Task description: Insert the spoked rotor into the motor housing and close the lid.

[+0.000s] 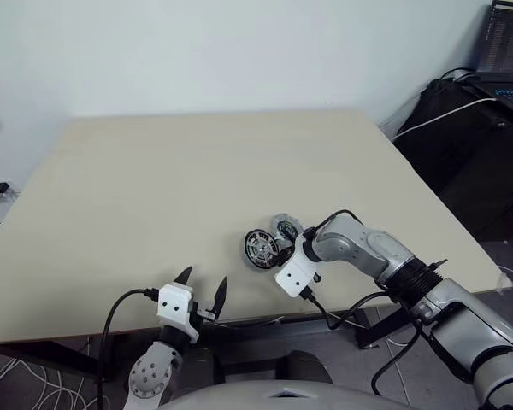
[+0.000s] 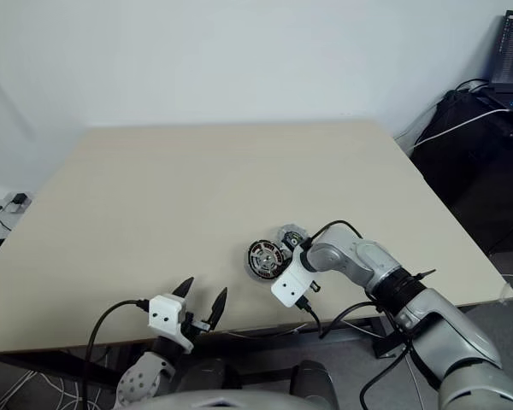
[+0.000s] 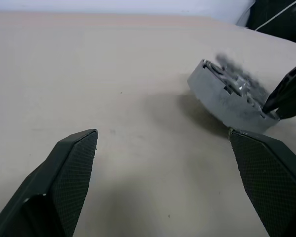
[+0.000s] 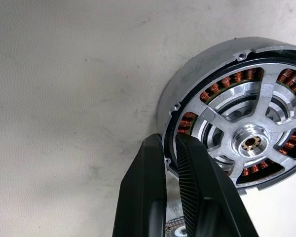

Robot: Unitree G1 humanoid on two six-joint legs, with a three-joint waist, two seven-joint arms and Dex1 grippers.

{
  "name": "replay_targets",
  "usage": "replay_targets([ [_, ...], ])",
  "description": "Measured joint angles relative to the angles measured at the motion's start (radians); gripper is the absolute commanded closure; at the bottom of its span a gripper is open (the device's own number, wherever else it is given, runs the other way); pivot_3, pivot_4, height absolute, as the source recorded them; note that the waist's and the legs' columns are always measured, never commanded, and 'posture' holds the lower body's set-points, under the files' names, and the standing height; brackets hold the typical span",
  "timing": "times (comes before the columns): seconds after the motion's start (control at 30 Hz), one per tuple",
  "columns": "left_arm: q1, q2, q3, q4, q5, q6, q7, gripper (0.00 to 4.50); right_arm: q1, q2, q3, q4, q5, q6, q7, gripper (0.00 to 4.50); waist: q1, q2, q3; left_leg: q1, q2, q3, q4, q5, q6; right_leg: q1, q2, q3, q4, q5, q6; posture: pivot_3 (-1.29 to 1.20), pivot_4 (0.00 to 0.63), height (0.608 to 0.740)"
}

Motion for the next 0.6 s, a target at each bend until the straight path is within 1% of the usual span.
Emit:
replay_targets([
  [0.3,-0.001,0.0,-0.021,-0.105,0.014,0.103,0.027,0.0,0.003,-0.004,-0.006,-0.013,0.011,0.026,0.021,4.4,0.0,0.0,0.0,0.0,0.0,0.001,0.0,0.0,0.0,0.0,0.0,0.001,0.0,0.0,0.0,0.0,0.0,0.74],
  [0.4,0.0,0.0,-0.032,-0.15,0.018,0.144,0.037,0.0,0.021,-0.039,-0.014,-0.07,0.026,0.06,0.075,4.4,0.01,0.0,0.0,-0.001,-0.001,0.001,0.0,0.0,0.0,0.0,-0.001,0.001,-0.001,0.0,0.0,0.0,0.0,0.74],
  [0.6,0.001,0.001,-0.048,-0.239,0.025,0.224,0.056,0.0,0.084,-0.127,-0.048,-0.208,0.059,0.158,0.199,4.4,0.011,0.0,0.001,-0.002,-0.001,0.001,0.0,0.0,0.0,-0.001,-0.001,0.001,-0.002,0.0,0.0,0.0,0.0,0.74],
])
